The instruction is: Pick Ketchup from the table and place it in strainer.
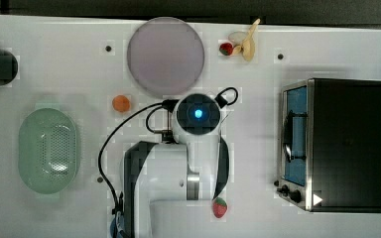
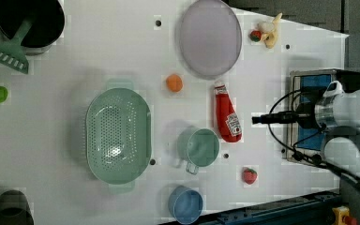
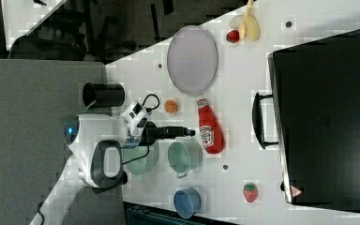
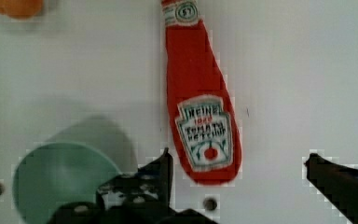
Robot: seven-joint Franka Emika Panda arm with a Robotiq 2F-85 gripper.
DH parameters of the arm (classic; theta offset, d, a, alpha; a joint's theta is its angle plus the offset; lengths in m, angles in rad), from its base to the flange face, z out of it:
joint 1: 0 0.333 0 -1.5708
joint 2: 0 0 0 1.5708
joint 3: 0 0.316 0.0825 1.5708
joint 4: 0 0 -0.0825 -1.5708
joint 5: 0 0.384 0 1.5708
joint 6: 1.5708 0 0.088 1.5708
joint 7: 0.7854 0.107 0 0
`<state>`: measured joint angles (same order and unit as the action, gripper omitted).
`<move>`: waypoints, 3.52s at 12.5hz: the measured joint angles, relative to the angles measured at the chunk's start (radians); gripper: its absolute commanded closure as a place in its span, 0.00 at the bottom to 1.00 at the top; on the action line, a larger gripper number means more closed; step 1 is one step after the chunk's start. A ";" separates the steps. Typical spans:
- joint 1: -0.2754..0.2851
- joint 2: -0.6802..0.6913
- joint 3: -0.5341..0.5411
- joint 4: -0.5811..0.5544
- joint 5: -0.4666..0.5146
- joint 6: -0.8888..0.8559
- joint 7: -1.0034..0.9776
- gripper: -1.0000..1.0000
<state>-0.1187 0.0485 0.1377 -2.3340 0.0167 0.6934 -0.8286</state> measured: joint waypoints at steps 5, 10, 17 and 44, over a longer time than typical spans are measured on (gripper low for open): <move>0.006 0.077 0.004 -0.041 -0.002 0.199 -0.055 0.00; 0.008 0.262 0.003 -0.053 -0.010 0.297 -0.071 0.00; 0.009 0.352 -0.001 -0.066 0.001 0.366 -0.074 0.38; 0.074 0.078 0.561 0.252 0.012 -0.095 0.559 0.38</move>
<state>-0.0450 0.1270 0.6987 -2.0820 0.0285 0.5981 -0.2698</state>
